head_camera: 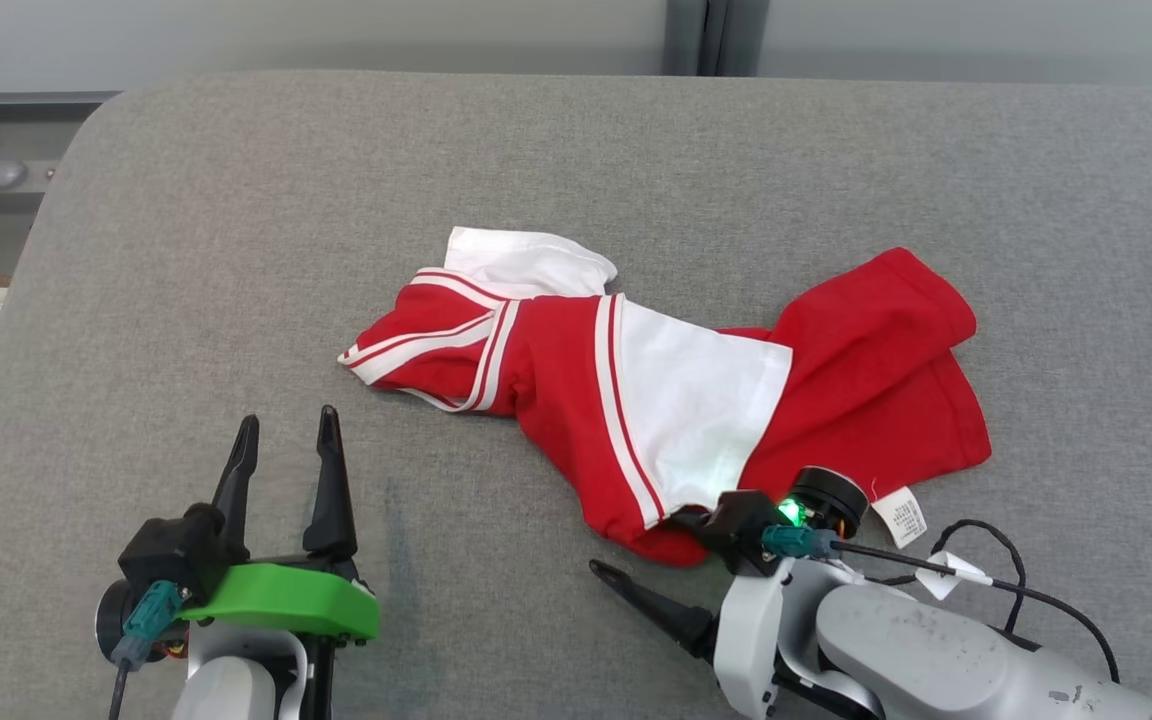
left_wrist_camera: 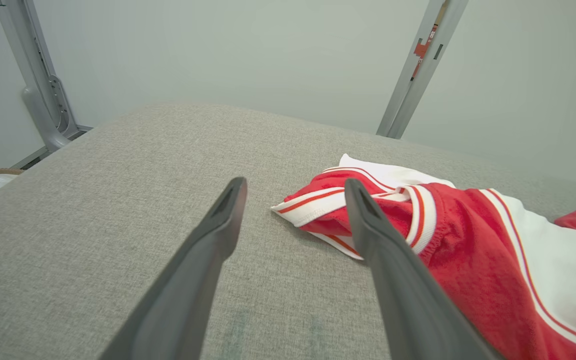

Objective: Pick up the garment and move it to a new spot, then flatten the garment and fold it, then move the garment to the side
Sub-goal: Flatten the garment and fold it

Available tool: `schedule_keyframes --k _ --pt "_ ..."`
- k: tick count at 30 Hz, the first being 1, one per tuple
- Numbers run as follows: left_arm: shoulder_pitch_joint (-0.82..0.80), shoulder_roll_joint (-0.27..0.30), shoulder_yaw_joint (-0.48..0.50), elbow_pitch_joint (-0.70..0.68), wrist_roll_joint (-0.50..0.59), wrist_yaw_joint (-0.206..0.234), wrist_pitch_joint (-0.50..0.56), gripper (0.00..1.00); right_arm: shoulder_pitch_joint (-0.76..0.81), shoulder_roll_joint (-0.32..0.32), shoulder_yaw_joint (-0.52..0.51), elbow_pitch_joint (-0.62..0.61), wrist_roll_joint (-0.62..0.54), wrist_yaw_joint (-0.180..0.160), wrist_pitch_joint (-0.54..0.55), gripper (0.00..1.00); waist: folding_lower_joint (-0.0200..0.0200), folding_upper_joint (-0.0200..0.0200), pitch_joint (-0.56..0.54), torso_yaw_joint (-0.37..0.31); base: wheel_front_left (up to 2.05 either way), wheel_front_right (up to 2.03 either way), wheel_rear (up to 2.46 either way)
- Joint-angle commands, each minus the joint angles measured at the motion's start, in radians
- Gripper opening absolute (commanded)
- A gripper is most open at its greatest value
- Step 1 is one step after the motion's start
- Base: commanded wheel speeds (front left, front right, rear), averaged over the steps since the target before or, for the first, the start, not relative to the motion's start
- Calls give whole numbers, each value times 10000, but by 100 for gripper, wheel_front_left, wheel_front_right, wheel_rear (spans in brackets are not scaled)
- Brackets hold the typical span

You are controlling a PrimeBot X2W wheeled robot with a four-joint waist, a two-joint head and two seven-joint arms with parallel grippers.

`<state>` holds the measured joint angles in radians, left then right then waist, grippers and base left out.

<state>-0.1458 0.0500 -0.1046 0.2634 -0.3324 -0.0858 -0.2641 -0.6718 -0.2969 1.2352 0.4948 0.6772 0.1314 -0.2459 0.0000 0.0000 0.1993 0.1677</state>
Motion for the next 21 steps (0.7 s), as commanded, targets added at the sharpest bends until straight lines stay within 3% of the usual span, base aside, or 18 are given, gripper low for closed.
schedule_keyframes --k 1,9,14,21 --pt "156 14 38 0 57 -32 2 100 268 -104 -196 16 -100 -16 -87 100 0 0 -166 -192 0 0 0" --pt "295 14 114 -53 57 -32 0 100 924 -943 -2598 -660 -693 -14 -184 100 0 0 -338 -482 0 0 0" --pt "152 16 3 -128 -11 -68 0 100 1007 -928 -4393 -838 -996 -16 -106 100 0 0 -154 -361 0 0 0" --pt "-80 16 -140 -183 -117 -29 0 100 410 -687 -5020 450 -1683 -14 663 100 0 0 203 181 0 0 0"
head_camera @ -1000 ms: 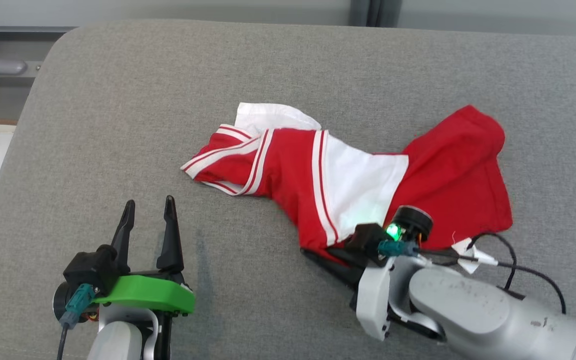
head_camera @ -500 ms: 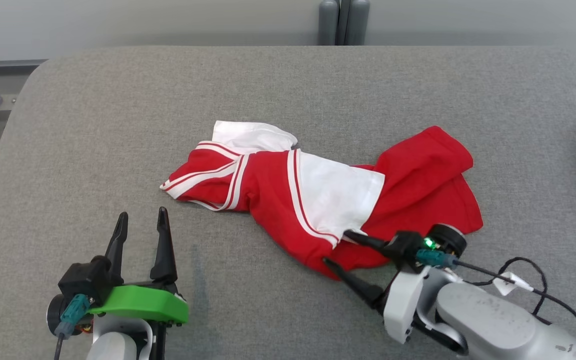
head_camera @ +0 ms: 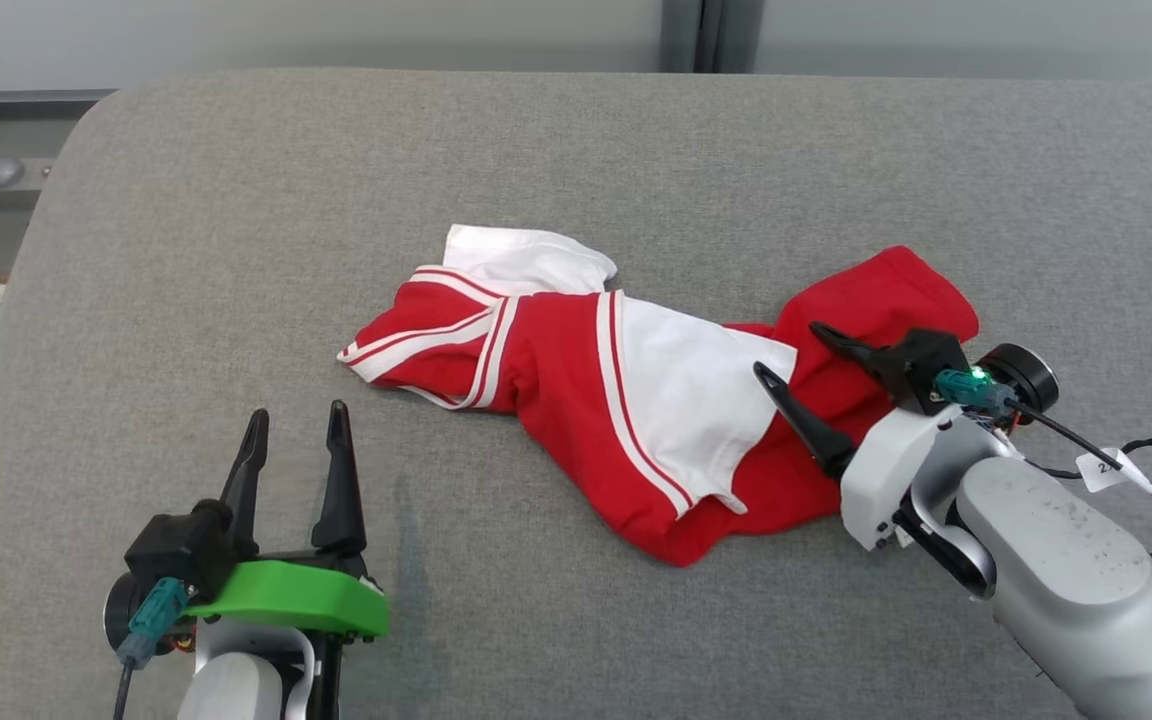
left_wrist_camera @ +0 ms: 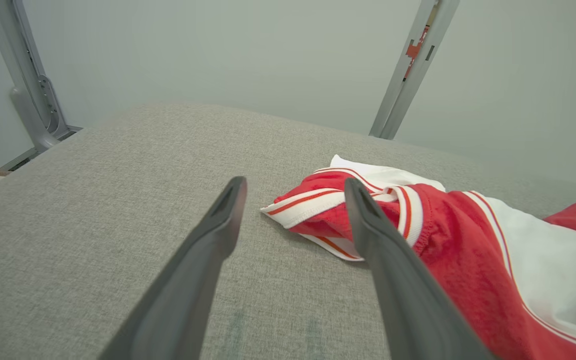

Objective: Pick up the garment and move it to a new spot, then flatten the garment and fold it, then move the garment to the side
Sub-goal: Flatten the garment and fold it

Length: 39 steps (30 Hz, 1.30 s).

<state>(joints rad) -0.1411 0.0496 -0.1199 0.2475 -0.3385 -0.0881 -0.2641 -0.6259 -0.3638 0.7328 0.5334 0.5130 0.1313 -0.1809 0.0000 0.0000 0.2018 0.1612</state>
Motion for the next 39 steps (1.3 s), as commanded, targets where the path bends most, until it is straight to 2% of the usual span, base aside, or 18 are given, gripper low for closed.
schedule_keyframes --k 1,4,5,6,8,9,15,23,28,31,32,34,39 --pt "-148 18 1 -36 -58 5 0 100 -86 52 -3 245 -20 -13 54 100 0 0 209 315 0 0 0" --pt "-177 19 36 -57 -101 57 0 100 -261 186 204 679 126 -14 175 100 0 0 268 500 0 0 0" --pt "-164 19 68 -68 -100 63 0 100 -302 217 278 750 209 -14 166 89 0 0 273 528 0 0 0" --pt "-138 18 93 -80 -104 72 0 100 -343 248 400 817 280 -14 131 38 0 0 274 556 0 0 0" --pt "-101 18 139 -98 -90 86 0 100 -412 292 598 828 397 -14 -16 7 0 0 260 589 0 0 0" --pt "-83 18 160 -100 -86 87 0 100 -438 330 689 785 433 -14 -85 0 0 0 242 593 0 0 0" --pt "47 18 369 -129 38 97 0 100 -451 427 1273 20 662 -14 -505 0 0 0 -20 442 0 0 0" --pt "172 33 750 -265 213 54 0 100 -38 576 2263 -1807 741 -14 -467 0 0 0 -446 227 0 0 0" --pt "303 93 1024 -350 331 14 0 100 199 1097 3928 -2866 975 -14 38 0 0 0 -731 357 0 0 0" --pt "370 120 1094 -329 385 -19 2 100 133 1210 4718 -3057 1114 -14 333 0 0 0 -890 496 0 0 0" --pt "410 119 1102 -324 404 -31 0 100 105 1245 4852 -3055 1117 -14 375 17 0 0 -941 540 0 0 0" --pt "472 112 1119 -310 424 -56 0 100 113 1290 4991 -3018 1145 -14 317 100 0 0 -1025 615 0 0 0" --pt "637 91 1142 -287 427 -60 0 100 88 996 4598 -2788 1286 -14 11 100 0 0 -1172 658 0 0 0"
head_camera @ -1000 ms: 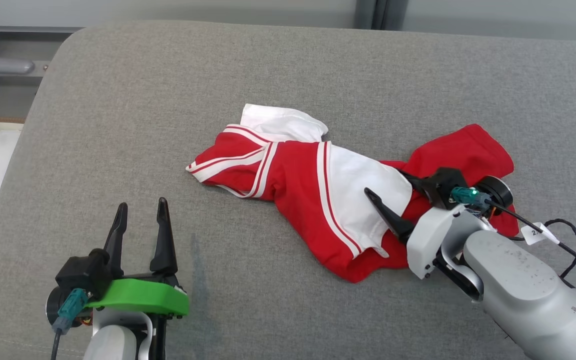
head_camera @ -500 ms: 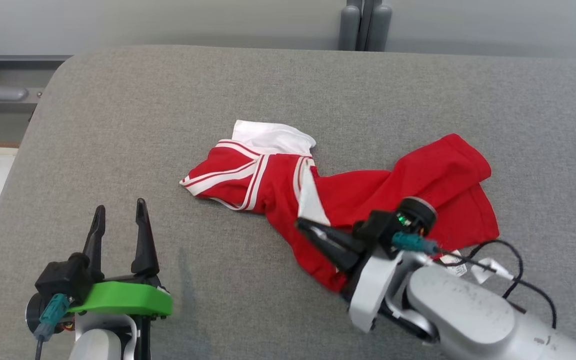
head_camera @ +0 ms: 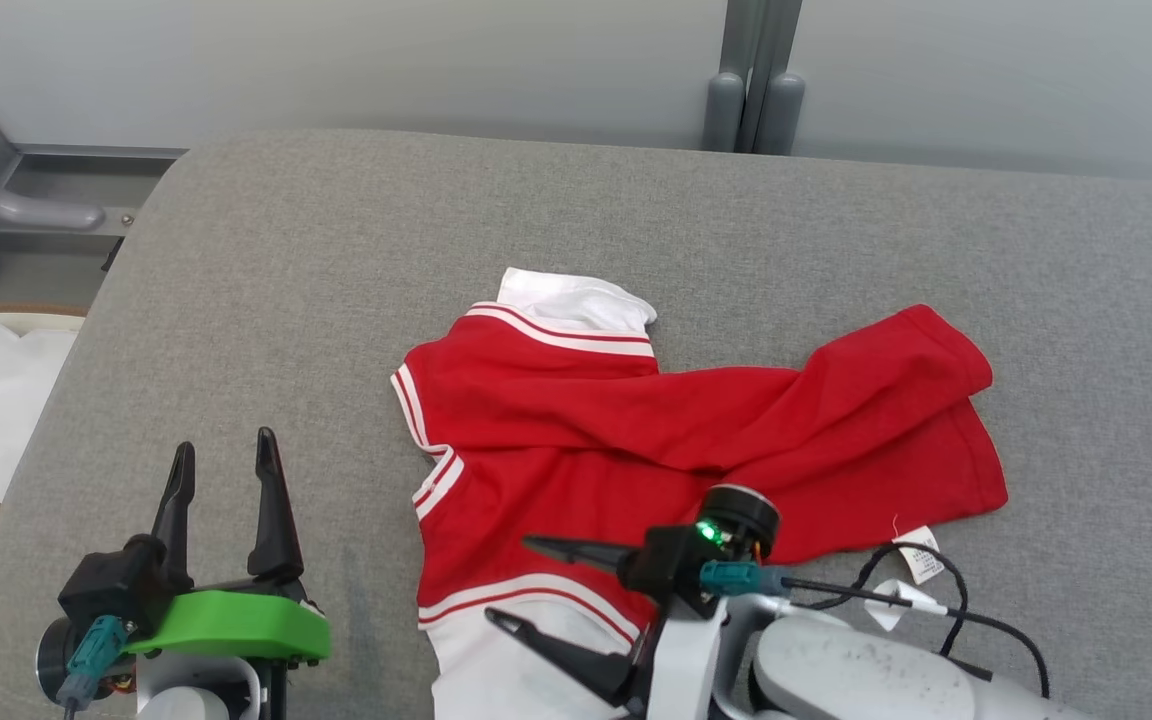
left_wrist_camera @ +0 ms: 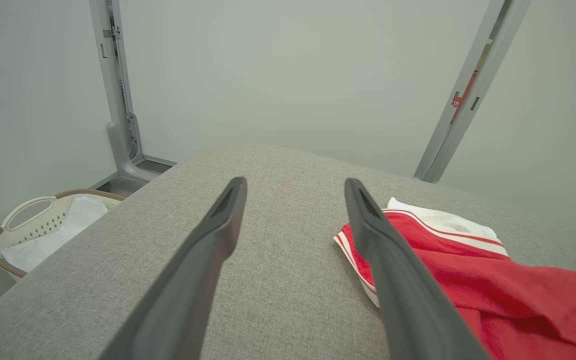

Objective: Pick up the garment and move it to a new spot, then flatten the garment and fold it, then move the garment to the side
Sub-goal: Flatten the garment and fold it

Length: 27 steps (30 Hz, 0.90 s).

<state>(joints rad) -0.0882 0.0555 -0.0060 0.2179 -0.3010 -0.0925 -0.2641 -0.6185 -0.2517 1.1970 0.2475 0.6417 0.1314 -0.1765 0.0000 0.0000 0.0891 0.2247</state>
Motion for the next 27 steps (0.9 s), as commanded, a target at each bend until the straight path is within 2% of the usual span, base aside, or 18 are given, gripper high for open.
schedule_keyframes --k 1,8,13,22,27 --pt "135 28 -2 15 52 -21 0 100 -31 -199 -165 143 -54 -16 -60 100 0 0 -62 21 0 0 0" --pt "26 -10 -194 -31 -25 -54 1 100 -691 -981 -932 1276 -738 -16 77 100 0 0 88 116 0 0 0" --pt "-213 -32 -439 -68 -149 -81 1 100 -1485 -1394 -1037 2375 -663 -16 344 100 0 0 529 407 0 0 0" --pt "-602 -44 -884 -108 -572 94 1 100 -3245 -1534 314 3914 -490 -16 757 100 0 0 1333 1174 0 0 0" --pt "-725 -44 -1089 -165 -769 213 1 100 -3579 -1522 794 4053 21 -16 1472 100 0 0 1531 1491 0 0 0"
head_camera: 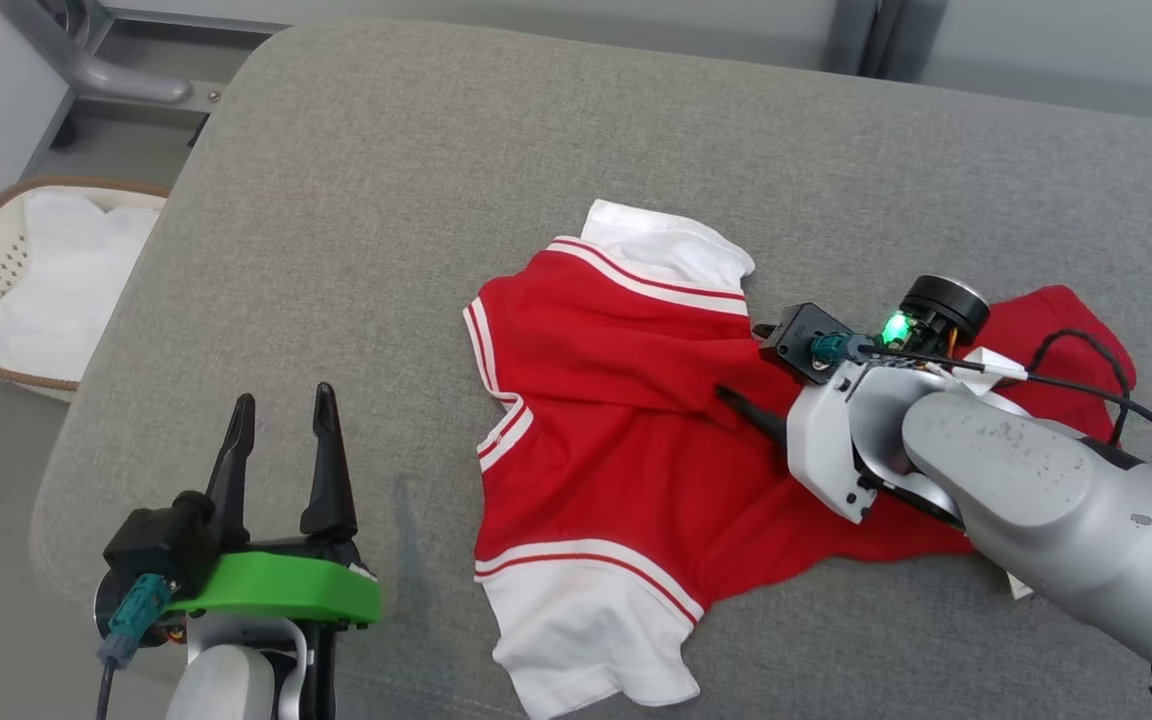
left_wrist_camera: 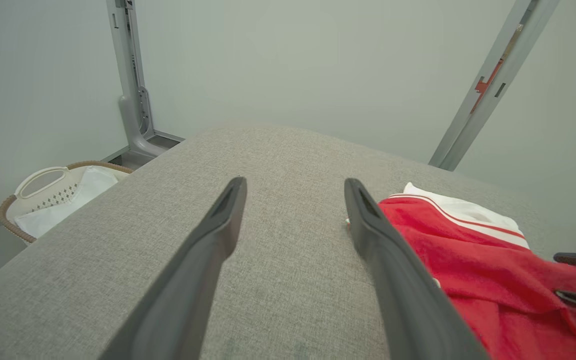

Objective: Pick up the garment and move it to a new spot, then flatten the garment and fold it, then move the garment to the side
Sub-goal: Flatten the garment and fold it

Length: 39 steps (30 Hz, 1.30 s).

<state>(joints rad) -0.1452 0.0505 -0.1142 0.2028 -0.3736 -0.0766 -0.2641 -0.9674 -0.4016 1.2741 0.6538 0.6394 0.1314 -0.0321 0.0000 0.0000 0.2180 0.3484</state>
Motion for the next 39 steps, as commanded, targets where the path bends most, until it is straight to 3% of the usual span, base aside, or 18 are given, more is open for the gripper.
schedule_keyframes --k 1,3,4,5,6,7,15,22,29,30,31,32,39 --pt "-184 5 -33 -26 -77 64 1 100 -67 -29 52 -131 193 -16 285 100 0 0 276 298 0 0 0" --pt "-227 5 -76 -52 -126 96 1 100 112 -88 65 -414 150 -16 834 100 0 0 337 362 0 0 0" --pt "-240 5 -99 -65 -146 112 1 100 118 -151 63 -515 86 -16 1005 76 0 0 369 387 0 0 0" --pt "-243 4 -129 -82 -172 142 1 100 120 -219 61 -647 22 -16 1203 33 0 0 406 413 0 0 0" --pt "-249 4 -157 -87 -195 147 1 100 133 -256 63 -742 -8 -16 1340 22 0 0 434 431 0 0 0" --pt "-275 4 -199 -103 -228 159 1 100 121 -299 66 -872 -27 -16 1498 0 0 0 481 454 0 0 0" --pt "-427 4 -390 -173 -364 252 1 100 -942 -428 59 -149 306 -16 951 0 0 0 767 581 0 0 0" --pt "-512 5 -506 -229 -432 291 1 100 -2227 68 -319 2190 598 -16 -321 0 0 0 868 728 0 0 0" --pt "-557 4 -622 -254 -448 327 1 100 -3191 556 -944 4596 141 -16 -1407 0 0 0 939 831 0 0 0" --pt "-548 4 -643 -244 -445 324 1 100 -3261 667 -1051 4955 100 -16 -1540 17 0 0 946 826 0 0 0" --pt "-534 4 -661 -232 -442 320 1 100 -3249 770 -1084 5157 50 -16 -1646 72 0 0 943 820 0 0 0" --pt "-529 4 -678 -219 -441 314 1 100 -3268 890 -1174 5415 9 -16 -1799 100 0 0 943 801 0 0 0" --pt "-613 4 -819 -202 -295 207 1 100 -3019 1380 -1619 5850 -23 -16 -2282 100 0 0 813 338 0 0 0"
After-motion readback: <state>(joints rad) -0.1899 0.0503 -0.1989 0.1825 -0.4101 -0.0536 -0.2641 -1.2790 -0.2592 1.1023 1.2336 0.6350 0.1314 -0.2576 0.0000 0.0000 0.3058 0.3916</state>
